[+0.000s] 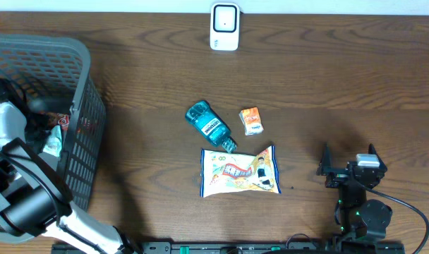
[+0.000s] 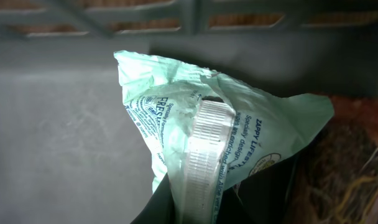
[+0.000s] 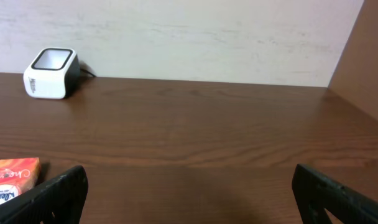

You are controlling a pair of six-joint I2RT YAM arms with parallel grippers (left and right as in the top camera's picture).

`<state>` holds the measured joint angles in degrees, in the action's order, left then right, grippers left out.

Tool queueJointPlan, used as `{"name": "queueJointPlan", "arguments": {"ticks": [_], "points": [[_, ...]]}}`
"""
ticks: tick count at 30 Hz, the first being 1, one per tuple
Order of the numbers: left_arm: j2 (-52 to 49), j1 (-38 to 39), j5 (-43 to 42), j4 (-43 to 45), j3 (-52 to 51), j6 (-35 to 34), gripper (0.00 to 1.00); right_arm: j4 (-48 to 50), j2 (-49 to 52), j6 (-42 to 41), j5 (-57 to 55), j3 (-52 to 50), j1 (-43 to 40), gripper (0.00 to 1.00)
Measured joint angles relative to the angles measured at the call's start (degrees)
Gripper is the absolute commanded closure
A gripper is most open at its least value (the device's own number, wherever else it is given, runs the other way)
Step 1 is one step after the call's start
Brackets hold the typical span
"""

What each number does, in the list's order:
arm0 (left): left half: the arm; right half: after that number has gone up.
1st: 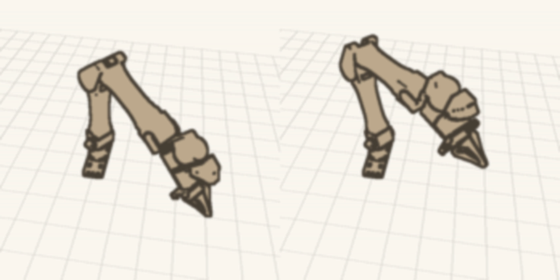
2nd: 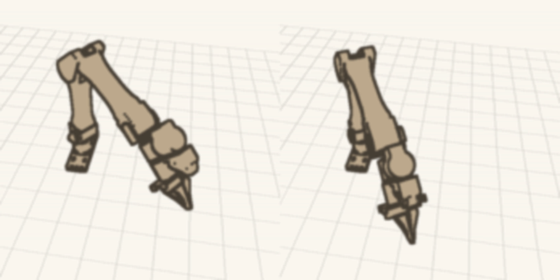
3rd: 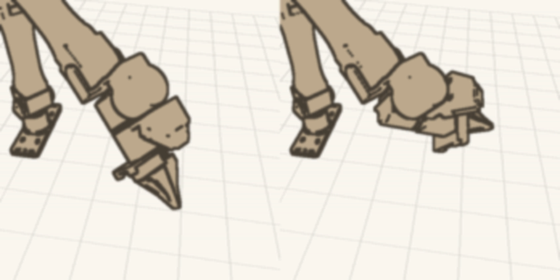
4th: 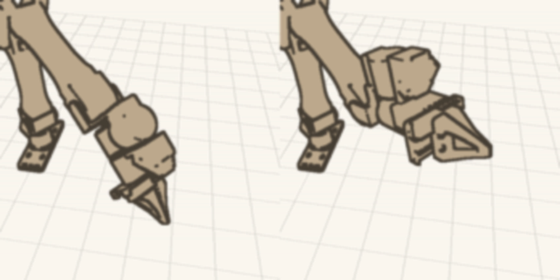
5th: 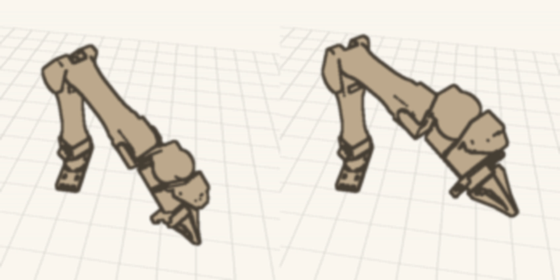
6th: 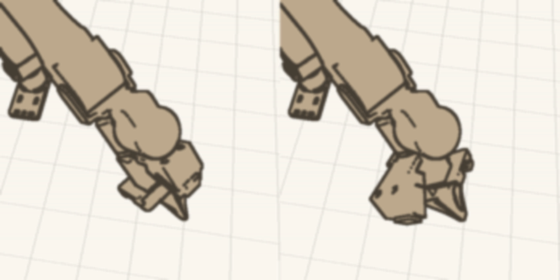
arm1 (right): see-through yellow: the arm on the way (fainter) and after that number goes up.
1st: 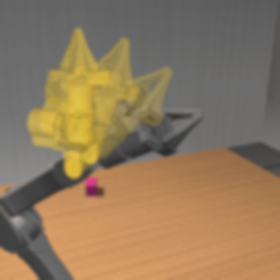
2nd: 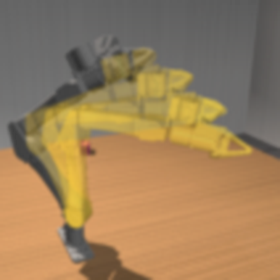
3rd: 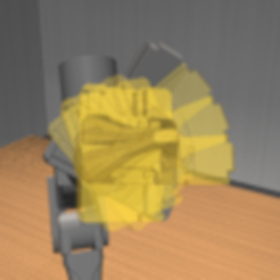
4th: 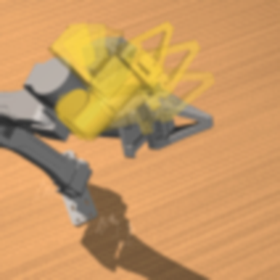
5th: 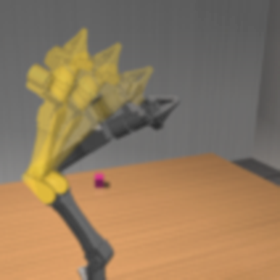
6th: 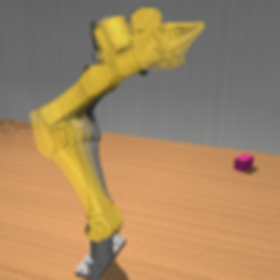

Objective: Scan the item barcode
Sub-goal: 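Reach the left gripper into the basket and grasp the mint-green pouch, then carry the mint-green pouch out and set it right of the orange package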

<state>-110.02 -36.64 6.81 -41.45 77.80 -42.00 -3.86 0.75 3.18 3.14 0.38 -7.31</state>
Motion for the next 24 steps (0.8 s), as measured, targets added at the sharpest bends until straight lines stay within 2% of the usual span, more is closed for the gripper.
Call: {"name": "queueJointPlan", "arguments": {"ticks": [5,9,14,16,19,24], "points": [[8.9,0.0,0.0,-0.5,0.0,0.0,0.93,0.0,0.0,0.0,0.0,0.0,0.0,0.01],[24.0,0.0,-1.2,-0.3,0.2,0.0,0.93,0.0,0.0,0.0,0.0,0.0,0.0,0.01],[40.8,3.5,-8.7,-0.3,1.0,0.0,0.93,0.0,0.0,0.0,0.0,0.0,0.0,0.01],[45.9,8.3,-11.2,-0.3,1.1,0.0,0.93,0.0,0.0,0.0,0.0,0.0,0.0,0.01],[51.2,19.6,-13.9,-0.4,1.1,0.0,0.92,0.0,0.0,0.0,0.0,0.0,0.0,0.01],[51.9,40.1,-12.4,-0.3,1.1,0.0,0.92,0.0,0.0,0.0,0.0,0.0,0.0,0.01]]}}
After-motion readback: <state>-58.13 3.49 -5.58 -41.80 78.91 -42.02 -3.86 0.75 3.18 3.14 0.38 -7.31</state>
